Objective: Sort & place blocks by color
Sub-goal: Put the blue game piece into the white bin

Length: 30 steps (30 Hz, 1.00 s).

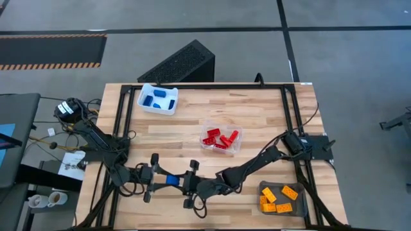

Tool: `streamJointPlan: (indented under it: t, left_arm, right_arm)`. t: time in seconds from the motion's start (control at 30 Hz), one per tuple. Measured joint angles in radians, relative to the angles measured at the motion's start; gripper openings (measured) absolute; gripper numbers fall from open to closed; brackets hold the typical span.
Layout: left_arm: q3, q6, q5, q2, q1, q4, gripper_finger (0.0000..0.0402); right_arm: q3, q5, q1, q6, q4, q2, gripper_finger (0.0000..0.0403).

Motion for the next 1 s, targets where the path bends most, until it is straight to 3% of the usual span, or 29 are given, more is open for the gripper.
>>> streamJointPlan:
  t: [0.13,0.23,0.43,0.57,0.7,0.87,1.0]
  left_arm:
    - [0.000,0.015,0.005,0.000,0.000,0.002,0.0102]
    - [0.000,0.027,0.000,0.000,0.000,0.002,0.0102]
    - [0.000,0.084,-0.106,-0.016,0.006,-0.004,0.0102]
    - [0.000,0.098,-0.096,-0.052,0.045,-0.022,0.0102]
    - [0.000,0.127,-0.086,-0.117,0.107,-0.121,0.0102]
    - [0.000,0.187,-0.090,-0.277,0.206,-0.269,0.0102]
    - [0.000,0.244,-0.159,-0.417,0.340,-0.428,0.0102]
  right_arm:
    - [0.000,0.019,-0.003,0.039,0.001,0.000,0.0151]
    - [0.001,0.024,-0.010,0.102,-0.001,0.000,0.0175]
    - [0.027,0.053,-0.021,0.106,-0.050,-0.004,0.0258]
    - [0.037,0.070,-0.021,0.105,-0.131,-0.042,0.0296]
    - [0.039,0.077,-0.014,0.112,-0.251,-0.116,0.0304]
    - [0.042,0.077,0.008,0.239,-0.486,-0.181,0.0302]
    - [0.040,0.158,0.015,0.332,-0.630,-0.191,0.0302]
